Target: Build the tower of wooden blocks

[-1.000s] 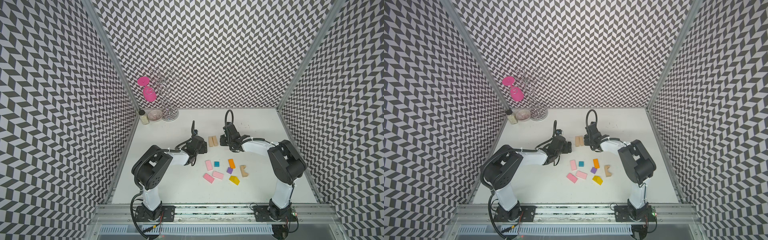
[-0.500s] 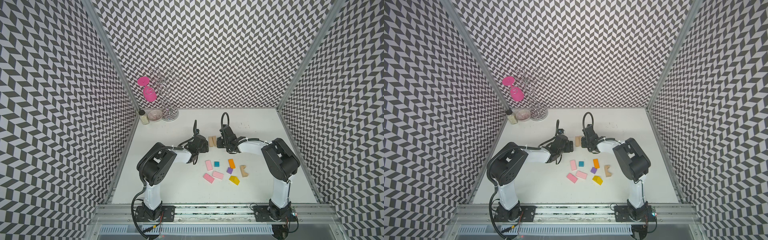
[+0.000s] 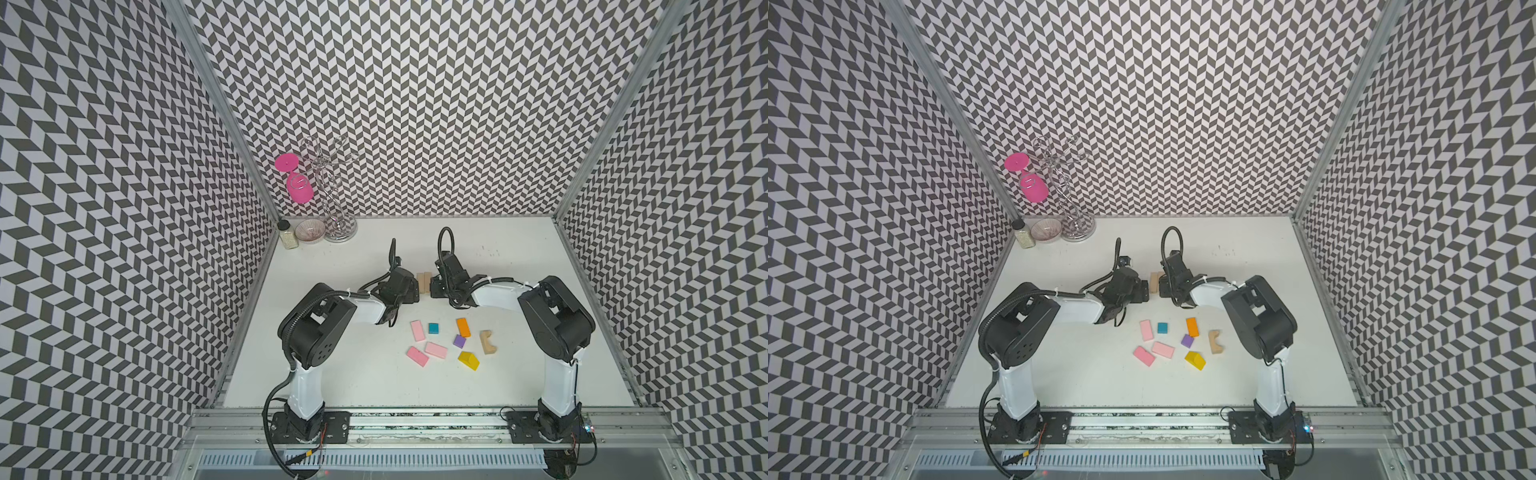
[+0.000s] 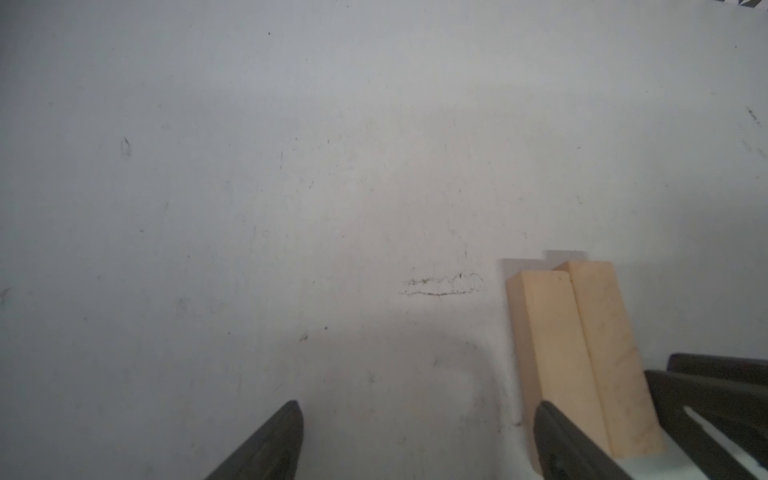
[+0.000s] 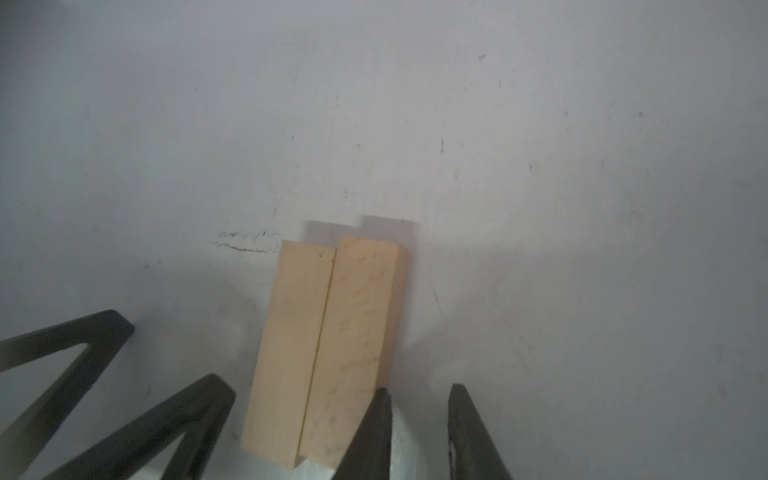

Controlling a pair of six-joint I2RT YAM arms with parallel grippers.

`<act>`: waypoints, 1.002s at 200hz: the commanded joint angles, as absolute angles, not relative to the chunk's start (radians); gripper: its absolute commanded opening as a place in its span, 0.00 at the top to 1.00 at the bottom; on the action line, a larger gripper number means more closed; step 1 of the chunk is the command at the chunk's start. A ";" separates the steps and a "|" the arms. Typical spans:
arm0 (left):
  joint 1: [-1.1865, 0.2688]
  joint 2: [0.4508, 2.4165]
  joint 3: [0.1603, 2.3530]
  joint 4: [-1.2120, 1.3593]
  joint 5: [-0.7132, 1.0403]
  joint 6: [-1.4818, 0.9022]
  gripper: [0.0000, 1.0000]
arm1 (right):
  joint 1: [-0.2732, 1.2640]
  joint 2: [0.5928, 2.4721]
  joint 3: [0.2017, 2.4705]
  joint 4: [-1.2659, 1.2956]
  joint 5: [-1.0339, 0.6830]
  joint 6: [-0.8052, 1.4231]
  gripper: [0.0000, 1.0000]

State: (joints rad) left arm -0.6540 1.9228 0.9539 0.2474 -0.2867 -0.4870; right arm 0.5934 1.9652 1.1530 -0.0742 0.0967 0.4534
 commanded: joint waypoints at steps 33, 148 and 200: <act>-0.661 1.945 0.969 0.229 -0.282 -0.495 0.13 | 0.602 1.971 1.175 -0.054 0.135 0.463 0.76; -0.686 1.688 0.782 0.226 -0.321 -0.524 0.12 | 0.579 1.885 1.144 -0.058 0.168 0.458 0.74; -0.708 1.629 0.704 0.206 -0.290 -0.547 0.12 | 0.502 1.944 1.266 -0.091 0.134 0.428 0.74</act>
State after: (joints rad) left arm -0.7006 1.6279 0.7250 0.2298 -0.3008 -0.5194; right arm 0.5323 1.9194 1.1824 -0.0978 0.1383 0.4484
